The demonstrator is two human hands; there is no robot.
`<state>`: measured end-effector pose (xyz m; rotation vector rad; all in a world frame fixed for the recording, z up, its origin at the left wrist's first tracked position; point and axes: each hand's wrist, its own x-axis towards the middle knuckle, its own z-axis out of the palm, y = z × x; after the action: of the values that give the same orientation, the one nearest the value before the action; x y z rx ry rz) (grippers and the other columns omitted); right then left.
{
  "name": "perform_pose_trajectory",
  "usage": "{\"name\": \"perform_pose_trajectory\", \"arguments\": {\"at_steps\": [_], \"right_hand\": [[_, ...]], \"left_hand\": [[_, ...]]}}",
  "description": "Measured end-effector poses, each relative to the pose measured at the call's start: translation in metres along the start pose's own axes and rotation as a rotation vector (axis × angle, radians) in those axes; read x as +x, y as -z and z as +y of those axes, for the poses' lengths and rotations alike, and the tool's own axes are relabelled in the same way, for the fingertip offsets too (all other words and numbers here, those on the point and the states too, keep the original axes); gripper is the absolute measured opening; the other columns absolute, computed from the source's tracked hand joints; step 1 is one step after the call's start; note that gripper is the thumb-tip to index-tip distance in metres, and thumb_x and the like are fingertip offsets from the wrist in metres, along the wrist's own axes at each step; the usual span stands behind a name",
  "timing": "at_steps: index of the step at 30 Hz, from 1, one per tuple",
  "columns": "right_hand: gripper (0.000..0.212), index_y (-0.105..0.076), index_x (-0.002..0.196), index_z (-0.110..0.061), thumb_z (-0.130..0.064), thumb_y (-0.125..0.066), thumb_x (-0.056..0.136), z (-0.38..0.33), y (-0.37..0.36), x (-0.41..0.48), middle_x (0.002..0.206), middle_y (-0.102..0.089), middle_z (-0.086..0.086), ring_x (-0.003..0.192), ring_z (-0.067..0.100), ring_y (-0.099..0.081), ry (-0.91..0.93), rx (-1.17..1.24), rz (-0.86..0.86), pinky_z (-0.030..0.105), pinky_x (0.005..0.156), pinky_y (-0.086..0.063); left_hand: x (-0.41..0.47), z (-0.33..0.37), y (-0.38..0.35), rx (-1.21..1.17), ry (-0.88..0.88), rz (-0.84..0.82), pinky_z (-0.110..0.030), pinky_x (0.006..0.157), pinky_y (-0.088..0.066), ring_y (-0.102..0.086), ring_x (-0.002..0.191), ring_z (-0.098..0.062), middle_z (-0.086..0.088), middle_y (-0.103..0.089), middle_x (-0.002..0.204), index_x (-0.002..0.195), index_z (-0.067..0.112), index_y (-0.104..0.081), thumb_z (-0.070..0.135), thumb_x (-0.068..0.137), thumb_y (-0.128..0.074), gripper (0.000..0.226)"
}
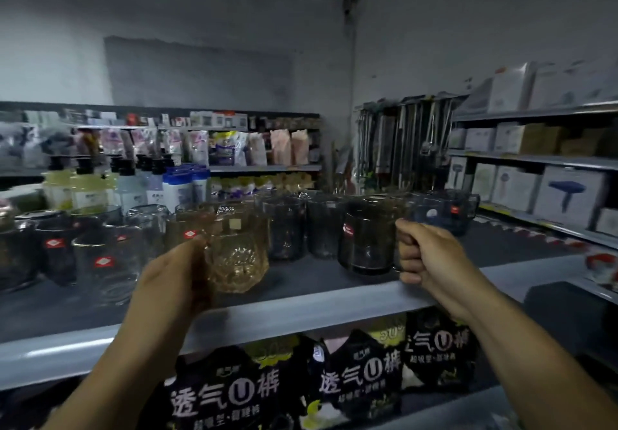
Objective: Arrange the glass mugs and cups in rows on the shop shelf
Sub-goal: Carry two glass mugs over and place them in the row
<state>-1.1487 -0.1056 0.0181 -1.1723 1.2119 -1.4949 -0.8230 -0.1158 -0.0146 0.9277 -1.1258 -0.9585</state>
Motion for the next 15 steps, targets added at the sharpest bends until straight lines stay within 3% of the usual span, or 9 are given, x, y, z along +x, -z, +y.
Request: {"name": "perform_pose_trajectory", "arguments": {"at_steps": [8,15], "right_hand": [[0.040,-0.034,0.067,-0.022,-0.030,-0.048,0.104,0.006,0.048,0.046,0.056,-0.019,-0.006,0.047,0.013,-0.014,-0.075,-0.057,-0.106,0.034,0.056,-0.007],[0.035,-0.041,0.074,-0.021,-0.034,-0.045,0.106,-0.001,0.063,0.071,0.064,-0.026,-0.003,0.052,0.013,-0.020,-0.115,-0.191,-0.271,0.028,0.050,-0.011]], "left_hand": [[0.017,-0.017,0.004,0.052,0.064,0.138,-0.044,0.071,-0.054,-0.060,0.077,-0.022,-0.001,-0.062,0.082,0.096,0.021,-0.068,0.056,0.083,-0.071,0.037],[0.008,-0.005,-0.012,0.036,0.016,0.166,-0.040,0.067,-0.053,-0.059,0.068,-0.020,0.003,-0.060,0.074,0.092,0.022,-0.066,0.049,0.085,-0.067,0.028]]}}
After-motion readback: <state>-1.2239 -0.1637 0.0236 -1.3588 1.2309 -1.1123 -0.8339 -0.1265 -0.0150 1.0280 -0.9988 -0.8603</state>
